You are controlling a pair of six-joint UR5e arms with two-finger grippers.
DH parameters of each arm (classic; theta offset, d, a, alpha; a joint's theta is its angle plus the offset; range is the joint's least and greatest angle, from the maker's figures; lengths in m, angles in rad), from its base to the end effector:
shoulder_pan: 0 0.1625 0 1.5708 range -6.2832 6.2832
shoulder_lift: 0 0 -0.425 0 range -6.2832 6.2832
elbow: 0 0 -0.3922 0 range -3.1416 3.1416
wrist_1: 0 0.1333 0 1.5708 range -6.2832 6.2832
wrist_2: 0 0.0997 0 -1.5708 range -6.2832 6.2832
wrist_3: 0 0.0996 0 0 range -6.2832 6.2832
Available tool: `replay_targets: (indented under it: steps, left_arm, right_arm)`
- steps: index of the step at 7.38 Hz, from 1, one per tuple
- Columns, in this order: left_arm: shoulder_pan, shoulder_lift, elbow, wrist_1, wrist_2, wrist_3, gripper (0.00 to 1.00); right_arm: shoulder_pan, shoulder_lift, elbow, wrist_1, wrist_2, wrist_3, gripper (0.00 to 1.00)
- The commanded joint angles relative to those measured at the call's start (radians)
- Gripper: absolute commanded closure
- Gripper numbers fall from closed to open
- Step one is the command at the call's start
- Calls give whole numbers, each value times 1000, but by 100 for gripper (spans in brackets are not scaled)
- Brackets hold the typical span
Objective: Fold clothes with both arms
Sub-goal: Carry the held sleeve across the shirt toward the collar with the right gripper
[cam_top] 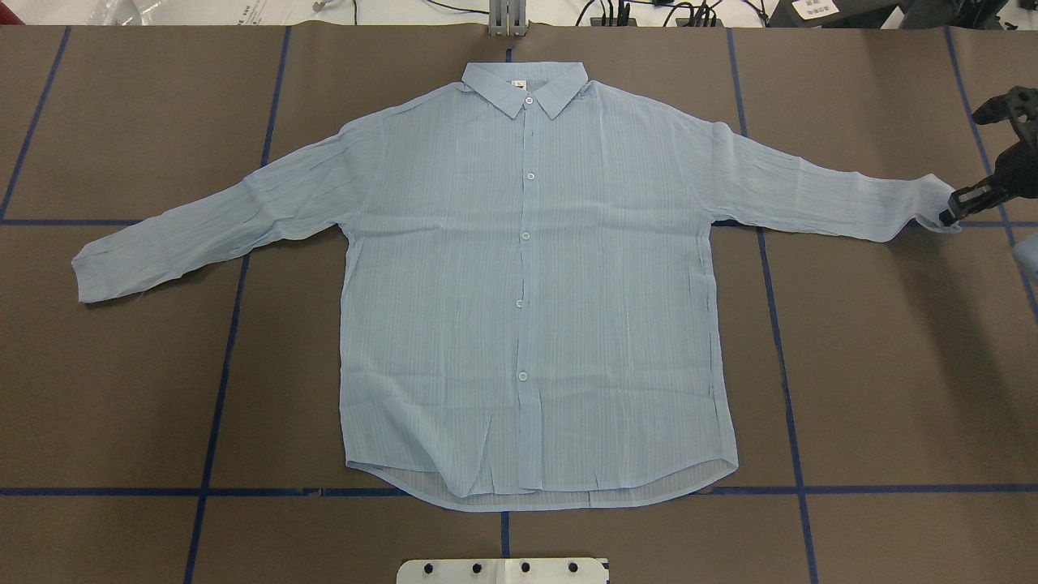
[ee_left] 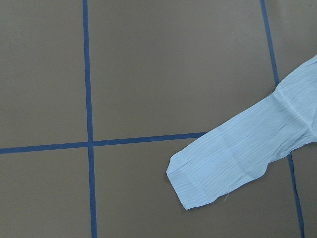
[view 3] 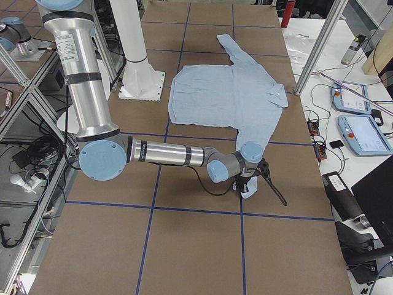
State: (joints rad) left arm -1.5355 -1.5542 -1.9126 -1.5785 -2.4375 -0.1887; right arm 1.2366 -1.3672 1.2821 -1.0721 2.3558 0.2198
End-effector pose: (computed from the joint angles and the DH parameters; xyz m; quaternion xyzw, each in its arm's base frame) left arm -0.0404 -0.4816 0.4905 0.1031 0.4283 0.0008 0.8977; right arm -0.1362 -0.5840 0.6365 0.0801 -0.4120 -0.1301 0.8983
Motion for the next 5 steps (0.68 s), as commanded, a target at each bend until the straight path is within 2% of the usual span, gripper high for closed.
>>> replay_targets:
  steps: [1,3,4,5]
  left_arm:
    - [0,0,6,0,0,0,0]
    - [0,3,9,0,0,-2,0]
    - [0,8,9,0,0,-2,0]
    - [-2,9,10,0,0,0,0]
  right_arm:
    - [-2,26,135,-8,30,57,100]
    - [-104,194,207,-72,31,279,100]
    - [-168,306,201,-87,25,402,100]
    - [-233,391,194,-95,-18,490,100]
